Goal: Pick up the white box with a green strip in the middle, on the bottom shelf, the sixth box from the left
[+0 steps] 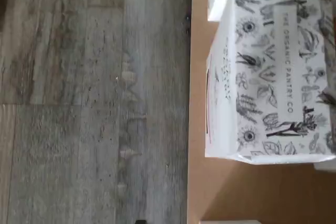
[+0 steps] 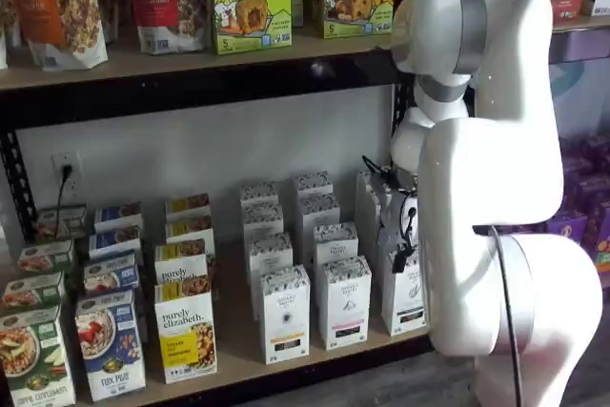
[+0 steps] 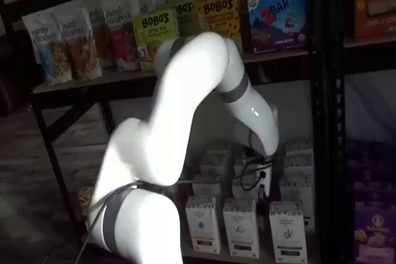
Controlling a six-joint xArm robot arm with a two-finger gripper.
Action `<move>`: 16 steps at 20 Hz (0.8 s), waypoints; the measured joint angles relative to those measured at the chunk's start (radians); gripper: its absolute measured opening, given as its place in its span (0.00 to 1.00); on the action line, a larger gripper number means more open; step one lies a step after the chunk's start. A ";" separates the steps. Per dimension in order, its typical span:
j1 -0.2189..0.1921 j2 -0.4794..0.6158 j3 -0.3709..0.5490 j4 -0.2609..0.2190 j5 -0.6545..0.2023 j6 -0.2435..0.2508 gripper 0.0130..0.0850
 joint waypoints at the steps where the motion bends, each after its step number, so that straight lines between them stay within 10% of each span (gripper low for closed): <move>1: -0.001 0.011 -0.013 -0.005 0.003 0.004 1.00; 16: -0.009 0.144 -0.143 -0.038 -0.027 0.022 1.00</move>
